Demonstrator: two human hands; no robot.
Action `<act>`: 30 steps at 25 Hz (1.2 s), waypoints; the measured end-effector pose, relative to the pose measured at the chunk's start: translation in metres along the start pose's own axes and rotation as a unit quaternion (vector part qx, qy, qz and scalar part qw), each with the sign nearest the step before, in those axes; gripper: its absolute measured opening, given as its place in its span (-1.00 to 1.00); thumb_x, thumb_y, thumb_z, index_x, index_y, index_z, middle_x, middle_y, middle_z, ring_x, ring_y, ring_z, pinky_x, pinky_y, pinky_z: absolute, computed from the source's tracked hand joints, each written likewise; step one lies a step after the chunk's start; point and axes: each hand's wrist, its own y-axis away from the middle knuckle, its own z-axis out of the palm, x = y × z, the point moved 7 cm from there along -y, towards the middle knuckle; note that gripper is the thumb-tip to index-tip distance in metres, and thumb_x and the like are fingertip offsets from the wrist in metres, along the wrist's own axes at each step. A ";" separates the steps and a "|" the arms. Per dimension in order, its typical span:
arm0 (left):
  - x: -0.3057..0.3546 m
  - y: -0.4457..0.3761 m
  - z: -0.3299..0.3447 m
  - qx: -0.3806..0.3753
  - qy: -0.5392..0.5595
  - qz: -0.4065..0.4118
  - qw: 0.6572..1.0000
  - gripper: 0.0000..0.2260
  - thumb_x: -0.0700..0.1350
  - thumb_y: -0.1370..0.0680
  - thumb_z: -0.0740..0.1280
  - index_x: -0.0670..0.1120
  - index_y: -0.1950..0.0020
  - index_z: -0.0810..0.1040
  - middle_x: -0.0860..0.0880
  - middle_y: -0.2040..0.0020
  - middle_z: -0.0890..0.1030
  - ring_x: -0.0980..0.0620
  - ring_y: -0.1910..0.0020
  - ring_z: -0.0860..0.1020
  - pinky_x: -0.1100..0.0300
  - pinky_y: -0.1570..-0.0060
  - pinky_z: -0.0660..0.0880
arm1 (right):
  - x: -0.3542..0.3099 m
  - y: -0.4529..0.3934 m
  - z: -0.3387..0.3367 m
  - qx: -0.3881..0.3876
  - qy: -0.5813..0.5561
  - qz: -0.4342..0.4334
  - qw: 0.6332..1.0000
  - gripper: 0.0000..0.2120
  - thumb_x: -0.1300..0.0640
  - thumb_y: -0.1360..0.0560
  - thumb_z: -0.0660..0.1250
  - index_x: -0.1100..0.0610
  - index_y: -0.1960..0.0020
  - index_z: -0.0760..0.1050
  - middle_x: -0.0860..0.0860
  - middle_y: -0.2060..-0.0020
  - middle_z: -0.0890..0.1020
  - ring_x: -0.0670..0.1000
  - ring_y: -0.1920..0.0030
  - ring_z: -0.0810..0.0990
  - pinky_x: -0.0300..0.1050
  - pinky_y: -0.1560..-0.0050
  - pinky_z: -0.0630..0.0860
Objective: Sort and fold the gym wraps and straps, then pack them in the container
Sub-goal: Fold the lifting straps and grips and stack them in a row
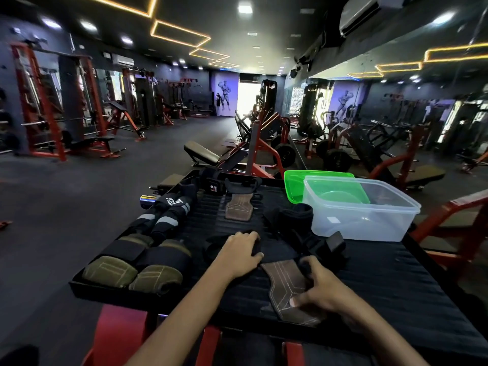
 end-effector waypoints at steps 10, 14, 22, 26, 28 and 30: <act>-0.007 0.003 0.003 -0.074 0.196 -0.034 0.977 -0.53 -0.30 -0.47 0.24 -0.09 -0.36 0.27 -0.12 -0.25 0.44 -0.11 -0.18 0.44 0.06 -0.10 0.41 | -0.023 -0.056 -0.007 0.019 -0.431 0.023 0.902 -0.84 0.47 -0.50 0.09 0.26 0.07 0.35 0.20 0.05 0.47 0.11 0.01 0.52 -0.03 0.00 0.57; -0.006 0.003 0.001 -0.073 0.213 -0.014 0.974 -0.55 -0.37 -0.42 0.16 -0.05 -0.26 0.27 -0.10 -0.05 0.48 -0.15 0.01 0.48 -0.09 0.01 0.44 | -0.025 -0.061 -0.012 0.046 -0.058 -0.055 0.996 -0.68 0.42 -0.39 0.37 0.23 -0.12 0.49 0.17 -0.05 0.59 0.03 -0.10 0.57 -0.20 -0.10 0.48; -0.001 0.005 0.000 -0.051 0.209 0.005 0.977 -0.75 -0.30 -0.51 0.14 -0.12 -0.13 0.46 -0.04 0.10 0.50 -0.02 0.19 0.43 0.12 0.21 0.32 | -0.034 -0.045 -0.043 0.170 0.293 -0.049 0.940 -0.65 -0.03 -0.40 0.43 0.17 -0.06 0.50 0.08 0.00 0.58 0.06 -0.01 0.56 -0.16 0.07 0.46; 0.004 0.008 -0.004 -0.028 0.140 0.029 0.989 -0.74 0.12 -0.48 0.33 -0.02 -0.05 0.53 0.04 0.04 0.55 0.05 0.04 0.47 0.16 0.02 0.39 | -0.005 -0.042 -0.027 0.083 0.039 0.037 0.995 -0.84 0.24 -0.47 0.36 0.37 0.16 0.54 0.17 0.29 0.59 -0.01 0.56 0.55 -0.27 0.55 0.47; 0.005 0.006 0.000 -0.041 0.117 0.047 0.991 -0.75 0.06 -0.45 0.40 0.00 -0.06 0.55 0.03 0.00 0.53 0.04 -0.04 0.45 0.15 -0.12 0.38 | 0.002 -0.028 -0.009 0.007 -0.053 0.087 0.995 -0.84 0.29 -0.51 0.26 0.38 0.19 0.50 0.20 0.45 0.58 0.03 0.62 0.55 -0.23 0.63 0.44; 0.006 0.006 0.001 -0.042 0.114 0.068 0.990 -0.78 0.01 -0.43 0.42 0.02 -0.04 0.56 0.01 -0.04 0.52 0.03 -0.09 0.44 0.08 -0.21 0.38 | 0.002 -0.015 0.008 -0.097 -0.021 0.113 0.989 -0.79 0.21 -0.54 0.23 0.38 0.12 0.50 0.14 0.52 0.59 0.01 0.60 0.55 -0.27 0.61 0.41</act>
